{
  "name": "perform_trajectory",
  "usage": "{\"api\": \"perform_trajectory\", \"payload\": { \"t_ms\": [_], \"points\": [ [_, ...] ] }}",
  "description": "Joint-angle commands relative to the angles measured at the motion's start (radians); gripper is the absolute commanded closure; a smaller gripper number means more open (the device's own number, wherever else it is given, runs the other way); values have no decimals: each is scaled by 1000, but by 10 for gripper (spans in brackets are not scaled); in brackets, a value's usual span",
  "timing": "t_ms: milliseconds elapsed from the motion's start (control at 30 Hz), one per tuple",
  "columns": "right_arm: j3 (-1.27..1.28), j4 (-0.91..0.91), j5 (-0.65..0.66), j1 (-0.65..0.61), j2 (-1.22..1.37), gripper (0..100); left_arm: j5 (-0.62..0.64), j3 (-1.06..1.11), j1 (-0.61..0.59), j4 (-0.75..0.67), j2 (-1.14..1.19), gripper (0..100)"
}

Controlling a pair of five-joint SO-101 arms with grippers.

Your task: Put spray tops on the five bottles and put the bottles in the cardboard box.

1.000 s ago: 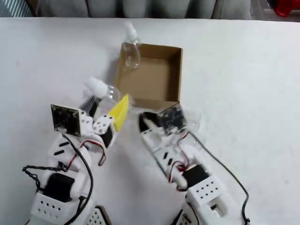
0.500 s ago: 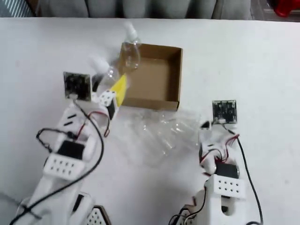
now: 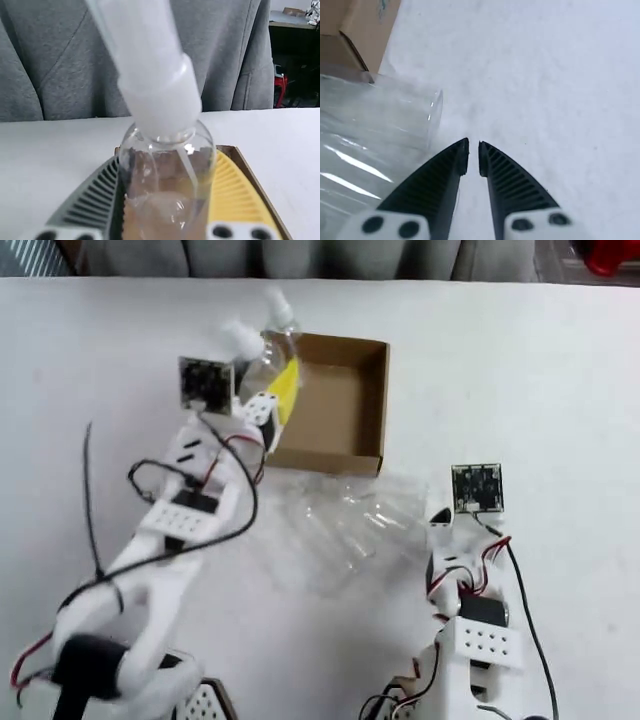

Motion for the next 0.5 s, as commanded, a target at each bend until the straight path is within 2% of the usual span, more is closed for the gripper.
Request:
{"api": "perform_trajectory", "payload": {
  "t_ms": [0, 400, 467],
  "points": [
    [-11, -19, 12, 10, 5, 981, -9, -187, 8, -40, 130, 978],
    [-9, -31, 12, 10, 5, 981, -11, -365, 7, -41, 412, 977],
    [-9, -31, 12, 10, 5, 981, -46, -381, 7, -41, 440, 977]
  ]
}}
